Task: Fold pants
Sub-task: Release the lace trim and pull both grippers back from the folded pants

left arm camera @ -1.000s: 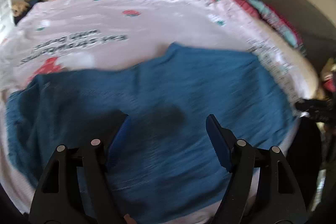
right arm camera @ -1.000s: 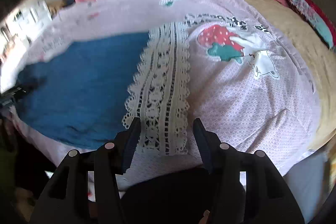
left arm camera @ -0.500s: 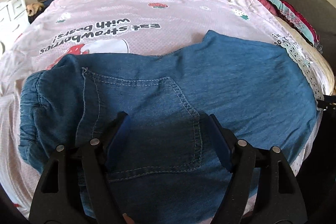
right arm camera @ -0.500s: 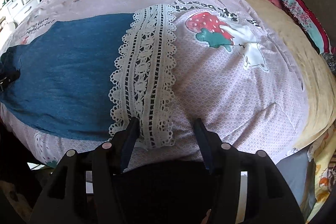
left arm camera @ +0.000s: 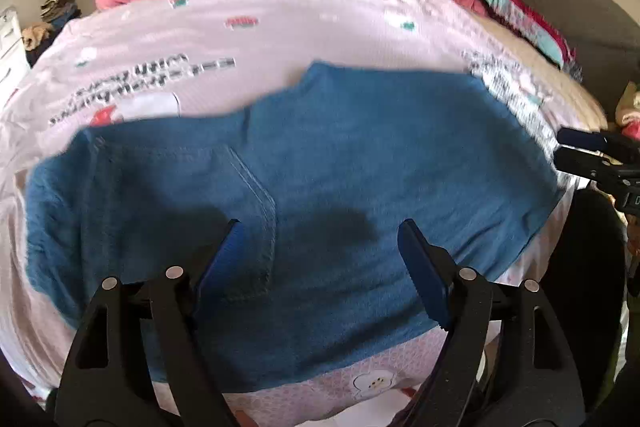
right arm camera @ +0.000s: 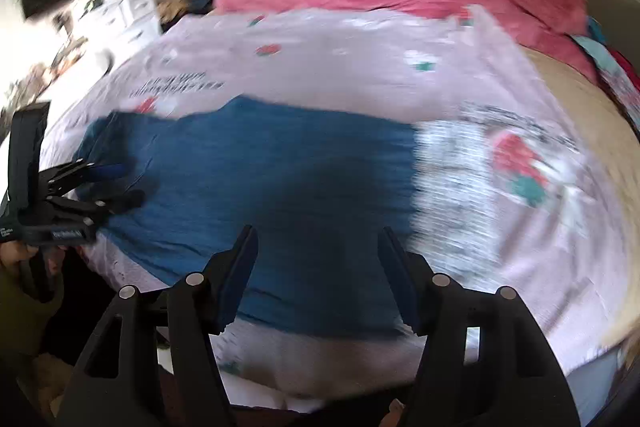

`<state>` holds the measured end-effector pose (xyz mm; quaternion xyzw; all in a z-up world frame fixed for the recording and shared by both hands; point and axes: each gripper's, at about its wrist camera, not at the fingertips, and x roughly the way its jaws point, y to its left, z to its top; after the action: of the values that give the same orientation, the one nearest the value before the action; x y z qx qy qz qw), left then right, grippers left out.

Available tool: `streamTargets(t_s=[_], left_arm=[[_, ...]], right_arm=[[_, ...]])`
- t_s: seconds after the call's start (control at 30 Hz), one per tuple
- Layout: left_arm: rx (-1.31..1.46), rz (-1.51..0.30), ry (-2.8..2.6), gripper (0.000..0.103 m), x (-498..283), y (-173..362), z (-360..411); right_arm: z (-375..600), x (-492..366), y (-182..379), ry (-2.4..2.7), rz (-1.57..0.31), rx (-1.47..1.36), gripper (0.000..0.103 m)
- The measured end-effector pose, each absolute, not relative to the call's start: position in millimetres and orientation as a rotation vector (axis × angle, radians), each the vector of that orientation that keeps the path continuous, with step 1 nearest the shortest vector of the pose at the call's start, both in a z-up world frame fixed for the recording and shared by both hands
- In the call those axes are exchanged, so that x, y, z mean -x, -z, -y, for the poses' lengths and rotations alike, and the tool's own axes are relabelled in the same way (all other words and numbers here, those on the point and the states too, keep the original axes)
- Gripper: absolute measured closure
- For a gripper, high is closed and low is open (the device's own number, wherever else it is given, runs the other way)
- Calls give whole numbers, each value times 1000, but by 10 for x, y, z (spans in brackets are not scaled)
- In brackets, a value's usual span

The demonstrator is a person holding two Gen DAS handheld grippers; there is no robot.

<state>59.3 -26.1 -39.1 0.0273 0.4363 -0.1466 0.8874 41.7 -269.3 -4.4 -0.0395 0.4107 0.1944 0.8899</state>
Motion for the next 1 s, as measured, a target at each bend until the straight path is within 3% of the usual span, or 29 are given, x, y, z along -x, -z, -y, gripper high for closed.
streamTargets(t_s=[0.3, 0.67, 0.73, 1.0], left_arm=[[-90, -945, 295, 25, -648, 592, 277], [-85, -933, 311, 21, -478, 305, 386], [-98, -907, 327, 18, -448, 199, 464], [-131, -869, 365, 15, -535, -33, 765]], right_arm=[[2566, -747, 580, -354, -1021, 66, 38], [2906, -457, 161, -355, -861, -74, 35], [3028, -396, 95, -324, -843, -88, 21], [3306, -189, 122, -258, -809, -113, 22]])
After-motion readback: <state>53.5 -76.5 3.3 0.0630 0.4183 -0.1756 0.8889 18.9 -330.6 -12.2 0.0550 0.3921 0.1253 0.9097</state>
